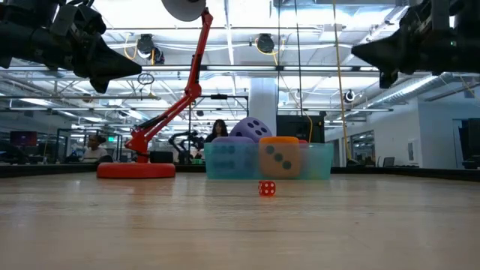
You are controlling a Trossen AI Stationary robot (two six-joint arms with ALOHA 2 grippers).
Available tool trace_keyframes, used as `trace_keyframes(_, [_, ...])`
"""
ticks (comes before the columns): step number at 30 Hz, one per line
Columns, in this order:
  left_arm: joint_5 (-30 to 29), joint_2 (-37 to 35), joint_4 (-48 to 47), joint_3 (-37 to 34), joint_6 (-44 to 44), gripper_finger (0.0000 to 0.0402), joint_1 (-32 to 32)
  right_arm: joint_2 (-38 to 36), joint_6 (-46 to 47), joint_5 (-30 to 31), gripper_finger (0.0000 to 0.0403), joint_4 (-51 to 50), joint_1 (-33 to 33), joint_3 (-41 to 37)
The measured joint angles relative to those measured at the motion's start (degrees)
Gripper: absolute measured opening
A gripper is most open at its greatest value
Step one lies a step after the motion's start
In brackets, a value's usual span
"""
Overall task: Pick & Place Dice
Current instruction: Put the red small die into the green bin
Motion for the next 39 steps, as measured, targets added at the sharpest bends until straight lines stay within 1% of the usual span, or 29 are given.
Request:
trace_keyframes(4, [-0.22, 0.0, 0.0, 0.0, 0.27, 0.0031, 0.0, 1.42, -2.3, 5.75, 0.0, -2.98, 3.67, -0.23])
trace_keyframes(6, [-0.24, 0.0, 0.02, 0.0, 0.38, 0.0031, 0.0, 1.64, -2.74, 5.63, 0.0, -2.98, 4.74, -0.23])
trace_keyframes(9, [-0.26, 0.0, 0.06, 0.0, 0.68, 0.0031, 0.0, 1.42, -3.78, 1.37, 0.0, -3.22, 4.9, -0.2])
trace_keyframes(12, [-0.26, -0.02, 0.26, 0.0, 1.54, 0.0031, 0.0, 0.85, -5.13, 0.12, 0.0, -5.21, 3.42, -0.2])
trace_keyframes(15, [-0.26, 0.0, 0.26, 0.0, 1.73, 0.0031, 0.0, 0.66, -3.62, -1.43, 0.0, -5.94, 1.41, -0.38])
trace_keyframes(19, [-0.26, 0.0, 0.26, 0.0, 1.54, 0.0031, 0.0, 0.74, -0.6, -7.18, 0.0, -2.18, -1.44, -2.88])
trace_keyframes(22, [-0.26, -0.02, 0.38, 0.0, 1.52, 0.0031, 0.0, 0.53, 1.27, -9.18, 0.0, 0.65, -3.77, -4.41])
trace_keyframes(25, [-0.26, -0.02, 0.59, 0.0, 1.49, 0.0031, 0.0, 0.76, 1.82, -10.62, 0.0, -0.06, -5.47, -4.95])
trace_keyframes(29, [-0.26, -0.02, 0.66, 0.0, 1.47, 0.0031, 0.0, 0.98, 2.03, -10.59, 0.0, -0.82, -6.39, -5.12])
trace_keyframes(33, [-0.26, -0.02, 0.68, 0.0, 1.53, 0.0031, 0.0, 1.68, 0.05, -10.46, 0.0, -0.41, -6.2, -5.1])
trace_keyframes(36, [-0.26, -0.02, 0.69, 0.0, 1.51, 0.0031, 0.0, 3.58, -0.08, -10.17, 0.0, -0.09, -3.67, -2.85])
trace_keyframes(37, [-0.26, -0.01, 0.73, 0.0, 1.51, 0.0031, 0.0, 4.79, -0.11, -9.17, 0.0, -0.84, -2.41, -1.99])
trace_keyframes(39, [-0.26, -0.02, 0.97, 0.0, 1.49, 0.0031, 0.0, 8.4, -0.72, -5.15, 0.0, -2.46, 1.04, 0.55])
